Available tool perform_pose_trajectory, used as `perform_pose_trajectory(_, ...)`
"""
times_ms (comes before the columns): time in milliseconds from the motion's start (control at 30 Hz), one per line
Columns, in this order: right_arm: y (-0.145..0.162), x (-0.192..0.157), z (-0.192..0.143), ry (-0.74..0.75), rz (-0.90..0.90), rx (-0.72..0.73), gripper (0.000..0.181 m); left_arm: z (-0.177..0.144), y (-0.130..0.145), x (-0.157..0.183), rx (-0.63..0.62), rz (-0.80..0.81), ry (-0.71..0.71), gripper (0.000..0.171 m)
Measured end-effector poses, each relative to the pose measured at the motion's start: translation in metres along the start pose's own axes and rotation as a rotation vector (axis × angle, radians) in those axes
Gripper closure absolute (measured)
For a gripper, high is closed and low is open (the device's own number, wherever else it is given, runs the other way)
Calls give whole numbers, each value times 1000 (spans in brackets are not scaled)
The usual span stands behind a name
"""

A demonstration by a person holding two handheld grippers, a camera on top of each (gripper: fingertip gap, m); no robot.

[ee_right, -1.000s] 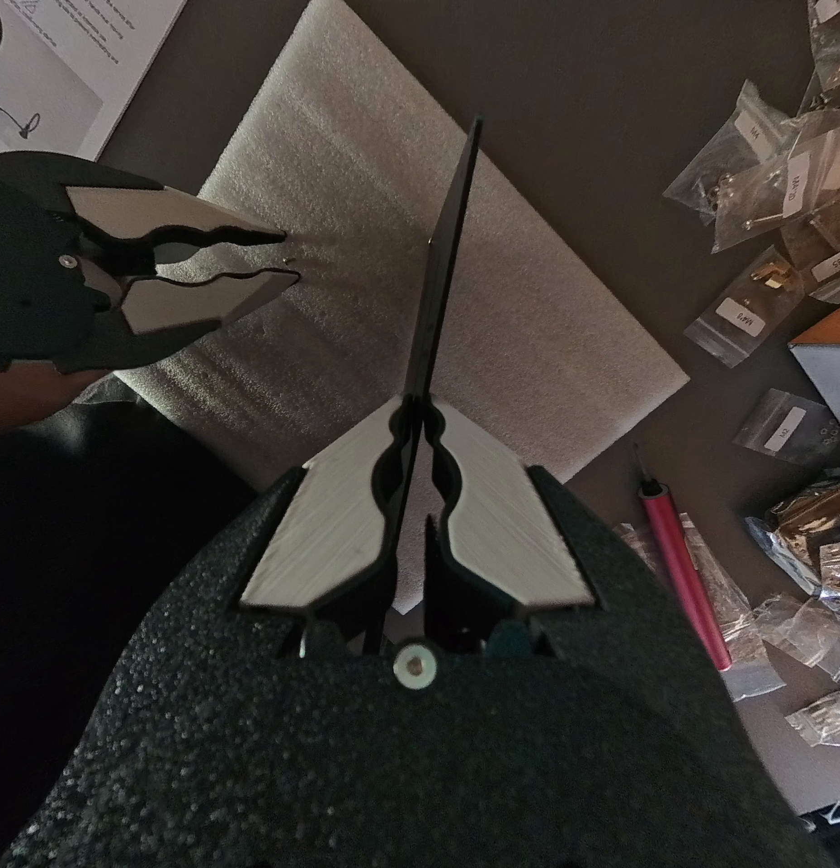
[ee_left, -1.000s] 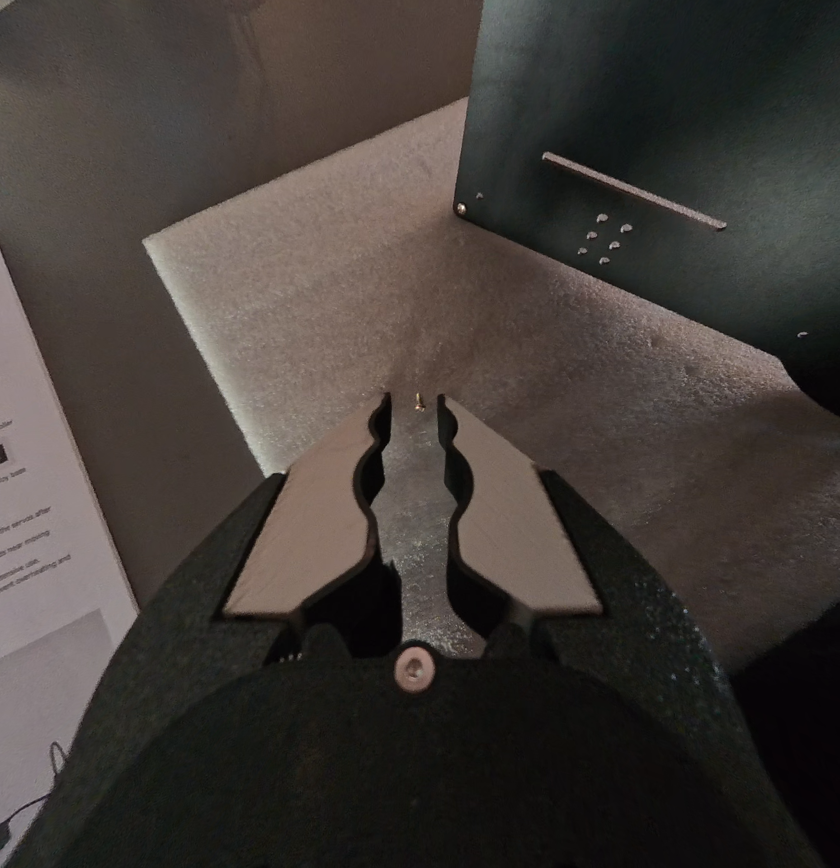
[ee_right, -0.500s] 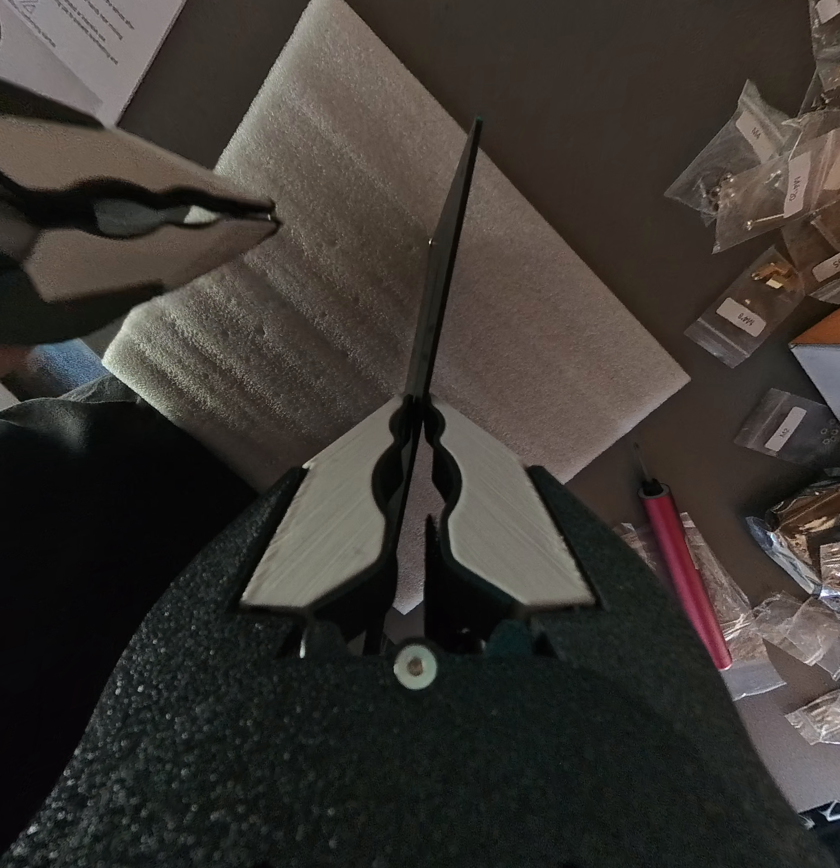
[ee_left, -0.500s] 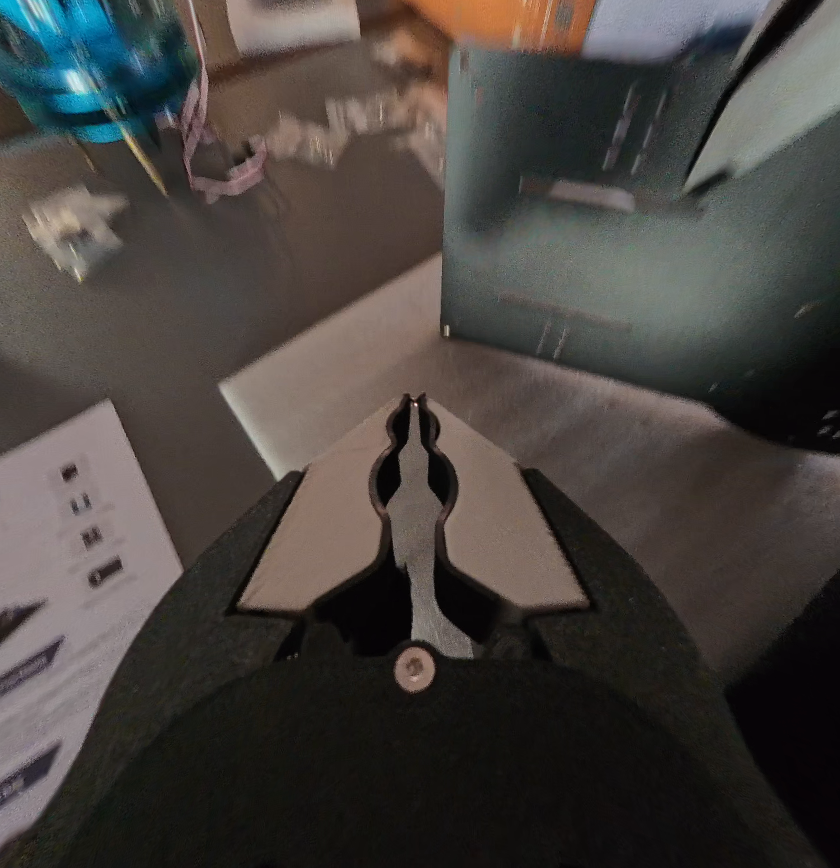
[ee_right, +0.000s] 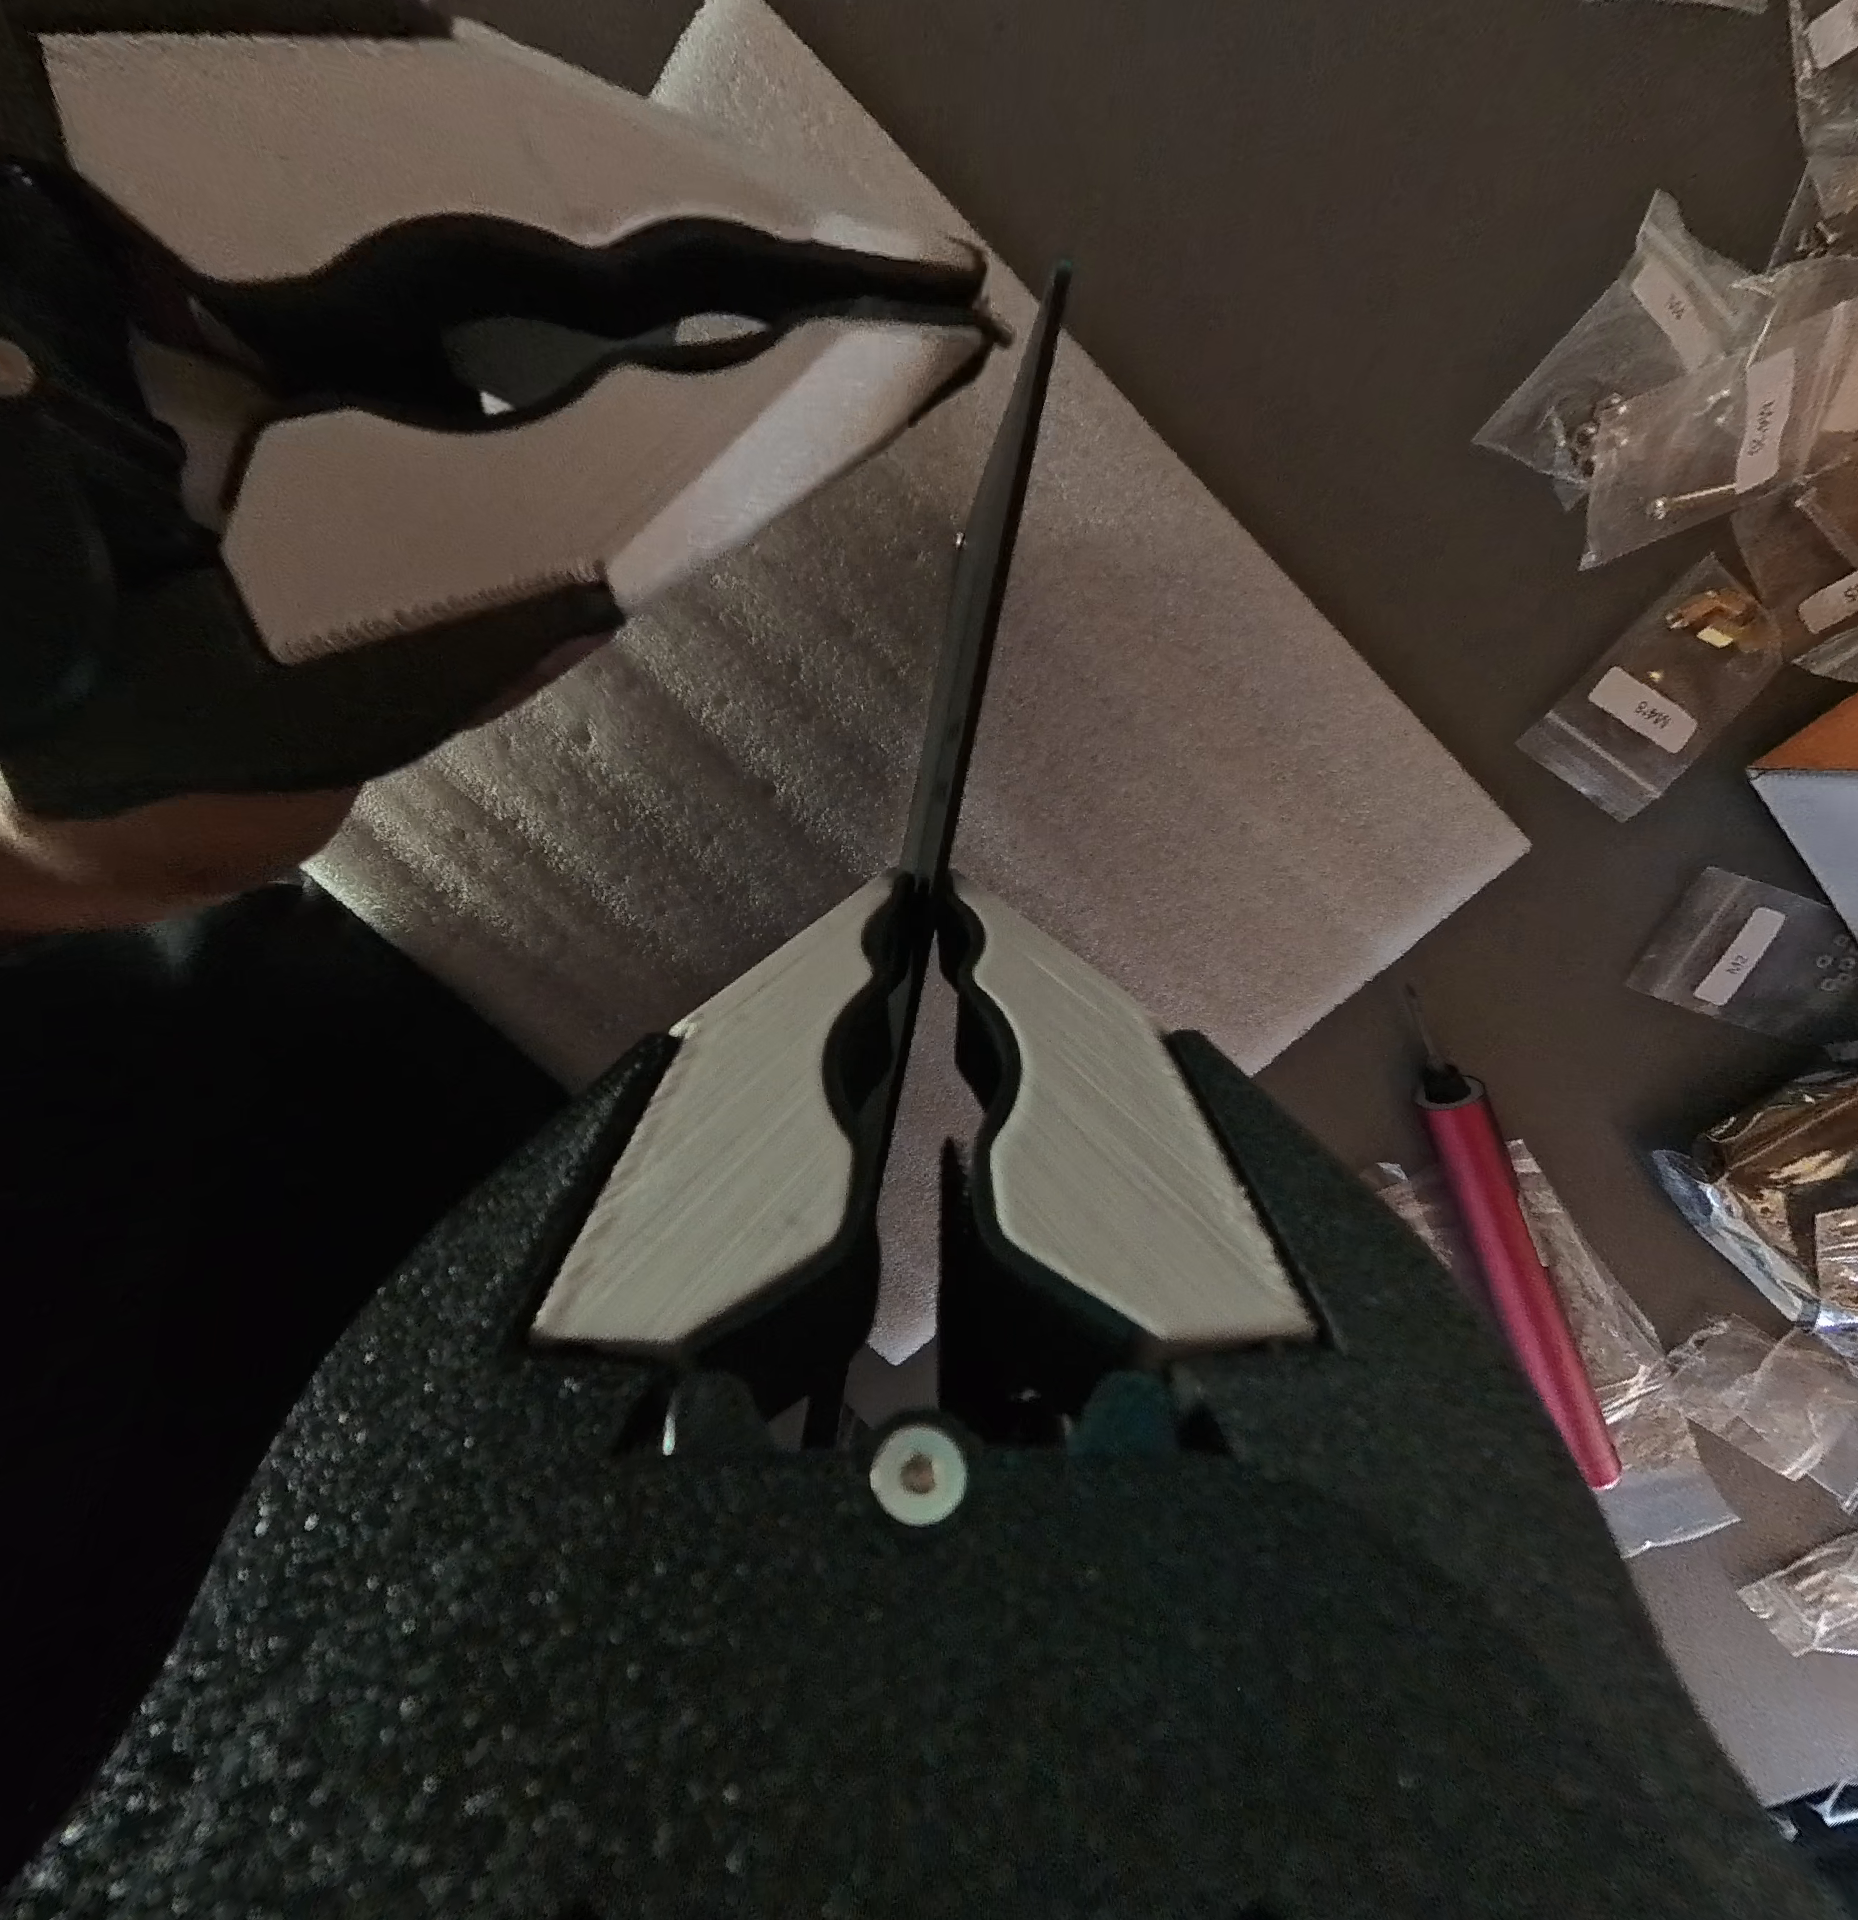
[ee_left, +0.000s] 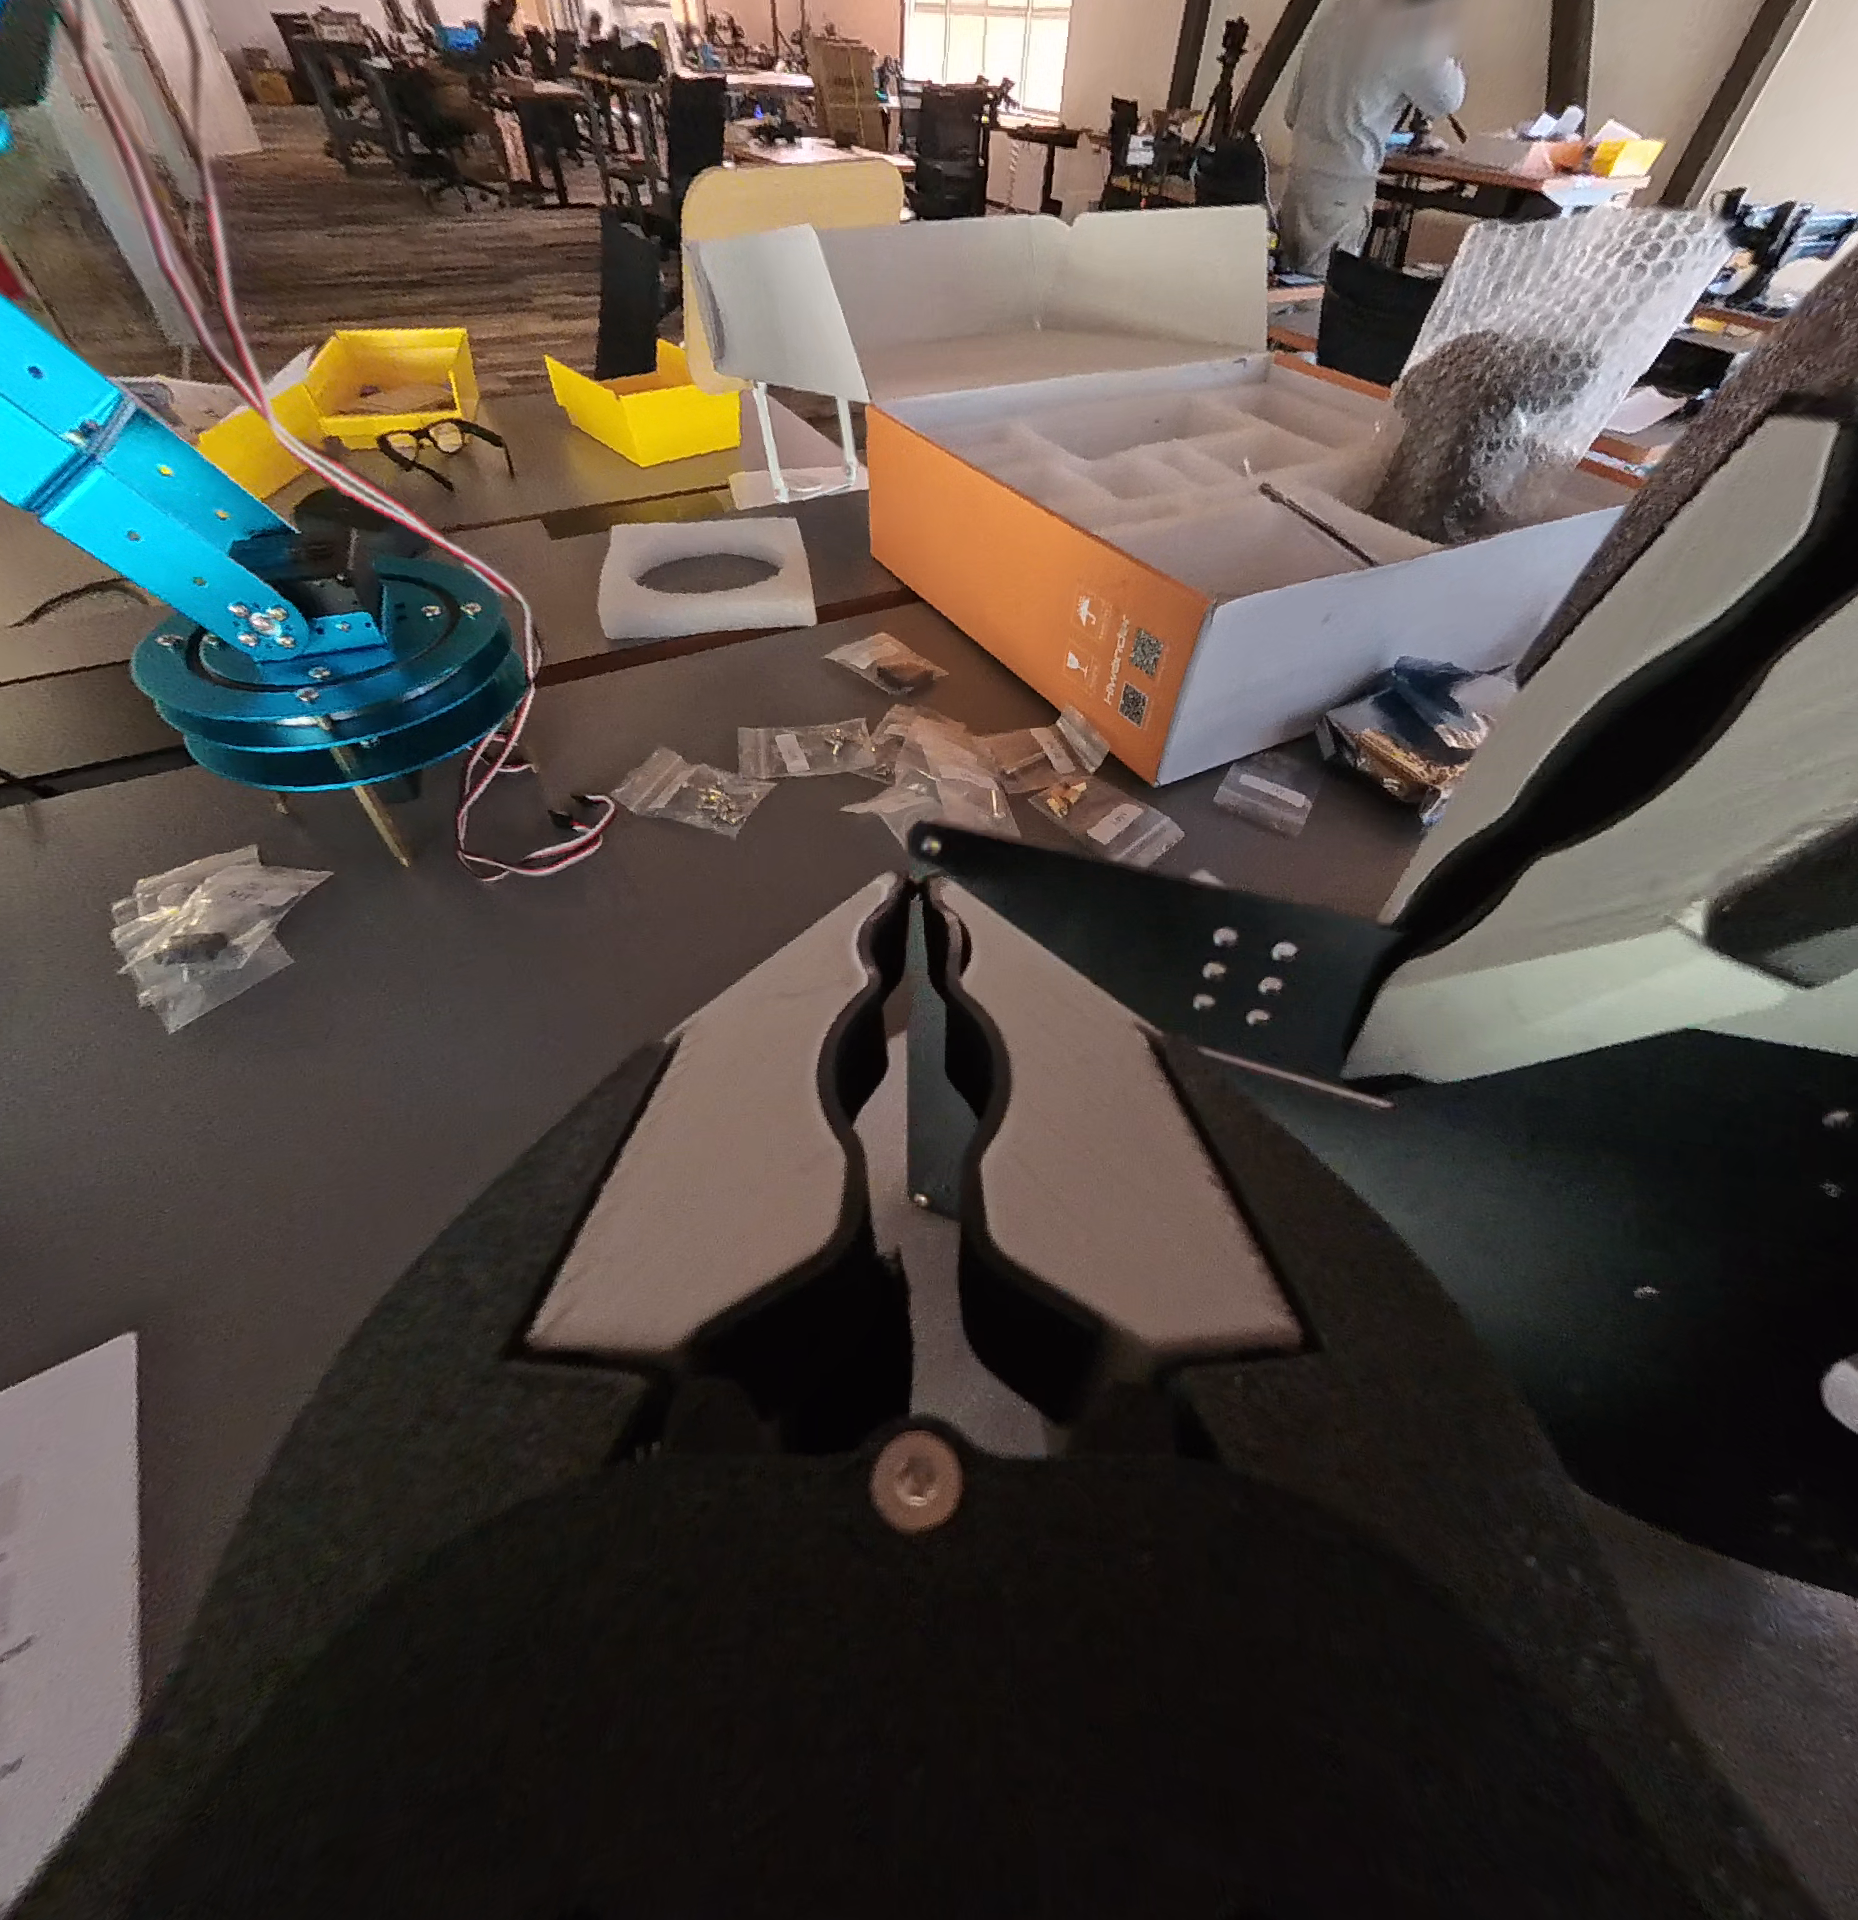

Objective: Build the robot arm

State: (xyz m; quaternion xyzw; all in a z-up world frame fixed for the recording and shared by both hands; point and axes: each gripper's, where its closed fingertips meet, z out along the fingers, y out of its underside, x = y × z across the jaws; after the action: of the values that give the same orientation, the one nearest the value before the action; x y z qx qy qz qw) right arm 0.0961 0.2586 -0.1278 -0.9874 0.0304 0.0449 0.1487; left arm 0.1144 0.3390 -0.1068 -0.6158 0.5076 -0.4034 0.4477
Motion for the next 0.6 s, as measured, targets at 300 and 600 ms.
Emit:
perform_pose_trajectory(300, 0, 0, 0, 8, -11, -10, 179, 3, -2, -1, 16, -1, -36, 171)
perform_pose_trajectory(600, 0, -1, 0, 17, -26, -18, 179, 5, -6, -1, 34, -38, -56, 171)
